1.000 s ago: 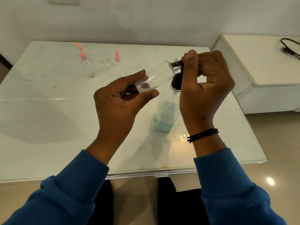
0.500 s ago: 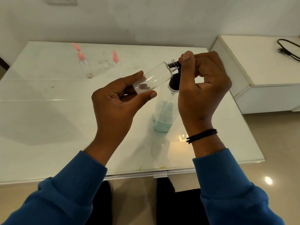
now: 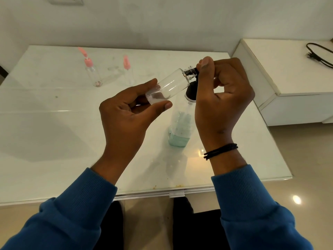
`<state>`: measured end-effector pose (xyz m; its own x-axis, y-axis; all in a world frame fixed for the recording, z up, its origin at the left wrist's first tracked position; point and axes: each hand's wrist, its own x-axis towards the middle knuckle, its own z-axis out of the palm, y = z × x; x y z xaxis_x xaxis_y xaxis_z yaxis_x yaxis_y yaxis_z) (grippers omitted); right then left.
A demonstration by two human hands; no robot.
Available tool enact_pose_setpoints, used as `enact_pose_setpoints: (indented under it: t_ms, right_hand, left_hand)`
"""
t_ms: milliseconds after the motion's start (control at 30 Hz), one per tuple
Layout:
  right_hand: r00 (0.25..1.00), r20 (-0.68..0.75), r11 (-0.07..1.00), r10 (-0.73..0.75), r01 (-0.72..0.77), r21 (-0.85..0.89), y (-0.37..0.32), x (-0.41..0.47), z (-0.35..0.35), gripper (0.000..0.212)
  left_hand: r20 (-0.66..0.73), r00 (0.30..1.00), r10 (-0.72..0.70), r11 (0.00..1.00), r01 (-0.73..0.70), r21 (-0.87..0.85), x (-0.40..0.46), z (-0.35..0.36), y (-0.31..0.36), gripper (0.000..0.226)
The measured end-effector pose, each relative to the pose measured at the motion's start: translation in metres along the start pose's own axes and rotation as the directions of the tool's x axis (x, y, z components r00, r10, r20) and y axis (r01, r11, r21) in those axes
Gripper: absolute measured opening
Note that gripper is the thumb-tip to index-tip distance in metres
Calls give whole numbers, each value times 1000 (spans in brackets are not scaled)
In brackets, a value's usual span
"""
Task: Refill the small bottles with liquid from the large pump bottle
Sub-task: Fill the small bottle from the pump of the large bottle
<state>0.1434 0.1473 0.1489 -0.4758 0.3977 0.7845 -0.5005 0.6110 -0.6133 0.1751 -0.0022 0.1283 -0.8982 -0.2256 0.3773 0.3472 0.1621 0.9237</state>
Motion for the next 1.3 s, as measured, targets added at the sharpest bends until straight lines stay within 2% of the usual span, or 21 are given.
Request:
enact_pose_setpoints:
  t_ms: [133,1300]
  right_hand:
    - [999,-17,999,36,-35,20,2,-6,2,24]
    - [999,-3,999,33,-33,36,0,-6,2,24]
  left_hand:
    - [5,1000,12,1000,-12,21,-1,0,2,47]
    - [7,1000,25,1000,-25,10,0,-1,-3,45]
